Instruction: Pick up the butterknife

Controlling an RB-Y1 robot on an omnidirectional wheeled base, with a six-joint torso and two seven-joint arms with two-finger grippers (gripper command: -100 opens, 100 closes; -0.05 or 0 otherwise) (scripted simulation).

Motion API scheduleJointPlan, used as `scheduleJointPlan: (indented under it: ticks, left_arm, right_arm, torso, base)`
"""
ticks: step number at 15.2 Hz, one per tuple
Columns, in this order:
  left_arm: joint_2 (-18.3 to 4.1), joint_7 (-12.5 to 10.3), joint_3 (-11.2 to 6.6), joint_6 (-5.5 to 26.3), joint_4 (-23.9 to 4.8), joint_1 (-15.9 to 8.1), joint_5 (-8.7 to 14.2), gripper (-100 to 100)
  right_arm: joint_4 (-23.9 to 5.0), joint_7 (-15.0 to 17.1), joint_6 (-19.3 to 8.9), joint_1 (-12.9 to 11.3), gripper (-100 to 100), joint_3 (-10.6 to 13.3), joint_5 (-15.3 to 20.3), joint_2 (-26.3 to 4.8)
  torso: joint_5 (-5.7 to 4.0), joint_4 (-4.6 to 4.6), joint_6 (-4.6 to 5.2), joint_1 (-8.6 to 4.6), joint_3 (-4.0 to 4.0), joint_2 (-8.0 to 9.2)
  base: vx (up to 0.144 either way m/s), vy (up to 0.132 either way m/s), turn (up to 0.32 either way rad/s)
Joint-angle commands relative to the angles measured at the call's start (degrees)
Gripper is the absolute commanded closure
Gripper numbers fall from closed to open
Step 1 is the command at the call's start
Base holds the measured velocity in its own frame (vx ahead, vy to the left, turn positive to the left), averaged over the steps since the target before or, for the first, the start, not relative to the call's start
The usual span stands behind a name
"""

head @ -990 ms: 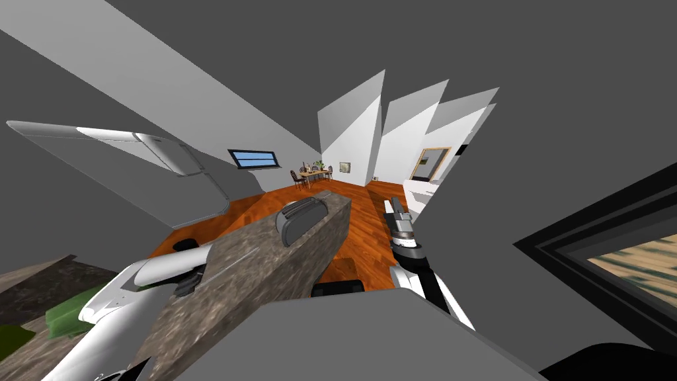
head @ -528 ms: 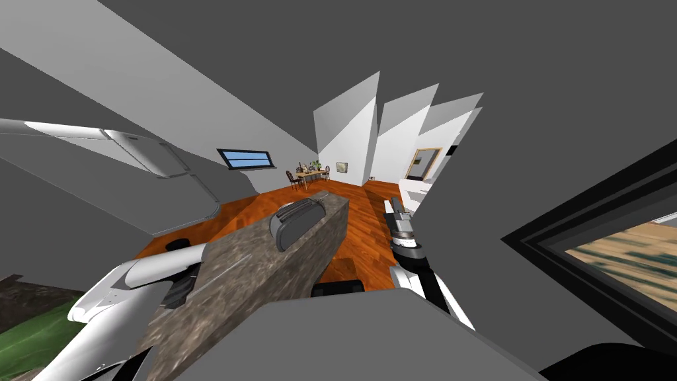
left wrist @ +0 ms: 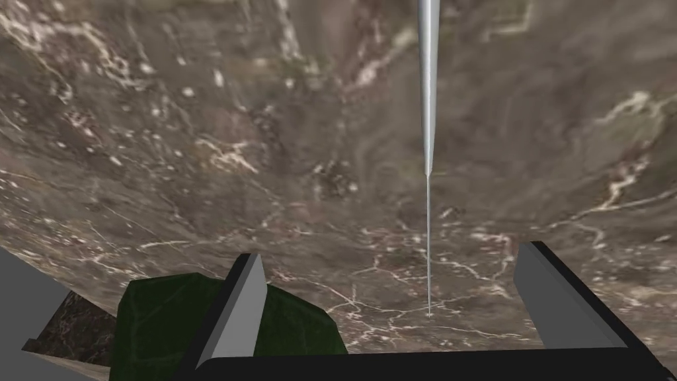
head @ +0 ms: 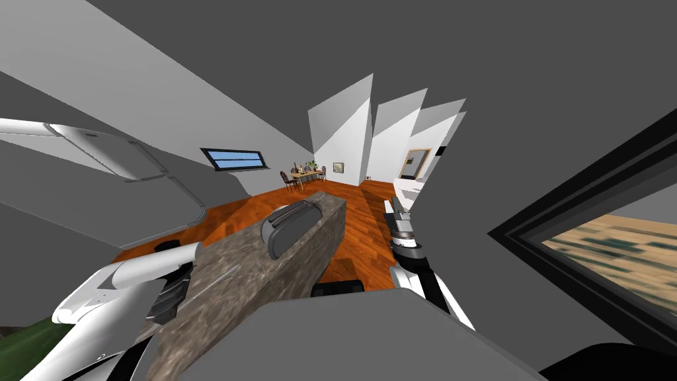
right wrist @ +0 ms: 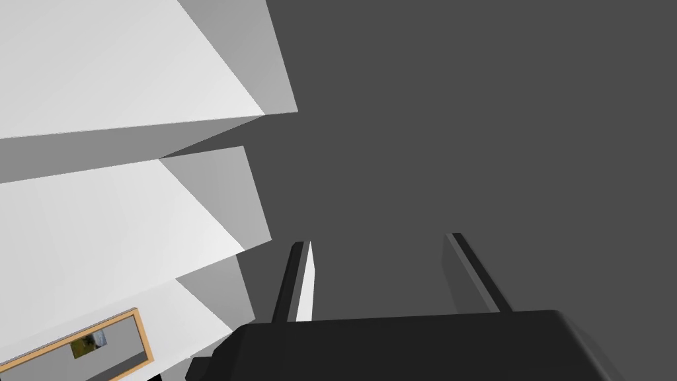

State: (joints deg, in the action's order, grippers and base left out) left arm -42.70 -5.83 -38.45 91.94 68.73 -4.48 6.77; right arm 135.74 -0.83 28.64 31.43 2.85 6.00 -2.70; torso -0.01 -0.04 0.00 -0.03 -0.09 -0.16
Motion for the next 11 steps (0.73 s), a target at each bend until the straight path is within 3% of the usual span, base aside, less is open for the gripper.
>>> scheduleJointPlan:
  ticks: [1, 4, 11]
  left_arm:
    - [-0.22, -0.10, -0.34, 1.91, -0.39, -0.24, 0.08, -100]
    - [-1.02, -0.51, -1.65, 5.90, -2.77, -1.49, 0.28, -100]
    - [-1.88, -0.98, -3.11, 11.45, -5.47, -2.89, 0.51, -100]
  right_arm:
    - [0.00, 0.00, 0.00, 0.00, 0, 0.00, 0.00, 0.00]
    - [0.00, 0.00, 0.00, 0.00, 0, 0.00, 0.00, 0.00]
    - [0.00, 0.00, 0.00, 0.00, 0, 0.00, 0.00, 0.00]
  torso:
    - [0.00, 0.00, 0.00, 0.00, 0.00, 0.00]
    - [0.00, 0.01, -0.01, 0.00, 0.04, 0.06]
    - [0.00, 0.03, -0.03, -0.02, 0.09, 0.16]
  base:
    - [0.029, 0.007, -0.032]
    - [0.029, 0.007, -0.089]
    - [0.016, 0.005, -0.062]
